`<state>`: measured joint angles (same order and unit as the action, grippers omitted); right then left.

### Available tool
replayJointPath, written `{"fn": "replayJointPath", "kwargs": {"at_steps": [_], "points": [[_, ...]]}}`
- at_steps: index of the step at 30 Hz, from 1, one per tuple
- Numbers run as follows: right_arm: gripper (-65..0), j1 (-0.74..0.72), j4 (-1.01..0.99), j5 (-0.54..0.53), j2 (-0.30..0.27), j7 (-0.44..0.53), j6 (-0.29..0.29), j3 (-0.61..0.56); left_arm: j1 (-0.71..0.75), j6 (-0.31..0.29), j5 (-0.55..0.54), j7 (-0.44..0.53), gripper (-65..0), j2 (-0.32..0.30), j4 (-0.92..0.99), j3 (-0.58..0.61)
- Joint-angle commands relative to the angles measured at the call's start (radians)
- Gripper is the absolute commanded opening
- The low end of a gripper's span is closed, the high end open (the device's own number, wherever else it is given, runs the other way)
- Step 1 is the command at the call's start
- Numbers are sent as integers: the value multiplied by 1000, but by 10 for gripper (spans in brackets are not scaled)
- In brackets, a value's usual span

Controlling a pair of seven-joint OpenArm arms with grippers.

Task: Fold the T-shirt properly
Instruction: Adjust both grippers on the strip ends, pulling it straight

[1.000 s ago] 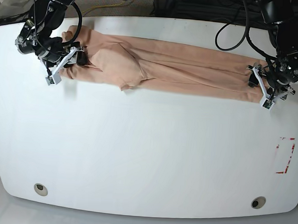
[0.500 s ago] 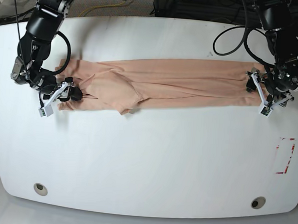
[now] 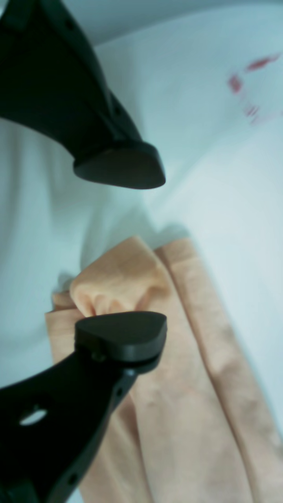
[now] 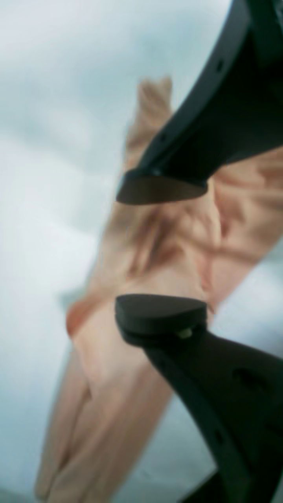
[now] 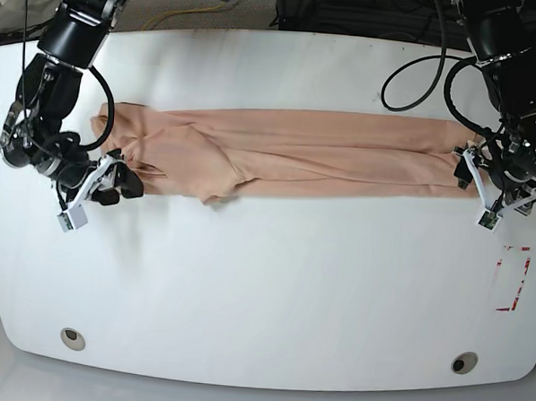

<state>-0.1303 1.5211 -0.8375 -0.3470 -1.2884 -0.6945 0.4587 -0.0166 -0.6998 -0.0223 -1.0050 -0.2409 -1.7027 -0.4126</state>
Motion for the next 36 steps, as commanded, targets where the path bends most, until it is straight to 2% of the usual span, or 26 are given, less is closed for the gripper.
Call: {"fn": "replayJointPath", "kwargs": {"at_steps": [1, 7, 10, 16, 19, 22, 27, 31, 36], "points": [[-300, 34, 86, -93, 16, -15, -4, -4, 2, 2, -3, 4, -203, 7, -13, -1], [-300, 100, 89, -87, 90, -12, -4, -45, 4, 2, 0, 5, -203, 25, 56, 1], [-300, 114, 91, -19, 114, 5, -4, -97, 4, 2, 0, 41, -204, 25, 85, 1], [-300, 153, 83, 229, 122, 132, -4, -157, 5, 2, -1, 65, -204, 21, 131, -9], [-300, 162, 11, 317, 111, 195, -4, -188, 5, 2, -3, 65, -204, 21, 115, -36], [-300, 162, -57, 357, 105, 229, -4, -186, 5, 2, -3, 64, -204, 27, 99, -79], [-300, 166, -4, 287, 82, 214, -4, -186, 2, 2, -3, 64, -204, 28, 88, -98], [-300, 162, 106, 198, 75, 123, -4, -171, 2, 2, -3, 64, -204, 28, 86, -99], [-300, 130, 227, 148, 85, 68, -4, -150, 14, 2, -32, 62, -204, 28, 46, -128]]}}
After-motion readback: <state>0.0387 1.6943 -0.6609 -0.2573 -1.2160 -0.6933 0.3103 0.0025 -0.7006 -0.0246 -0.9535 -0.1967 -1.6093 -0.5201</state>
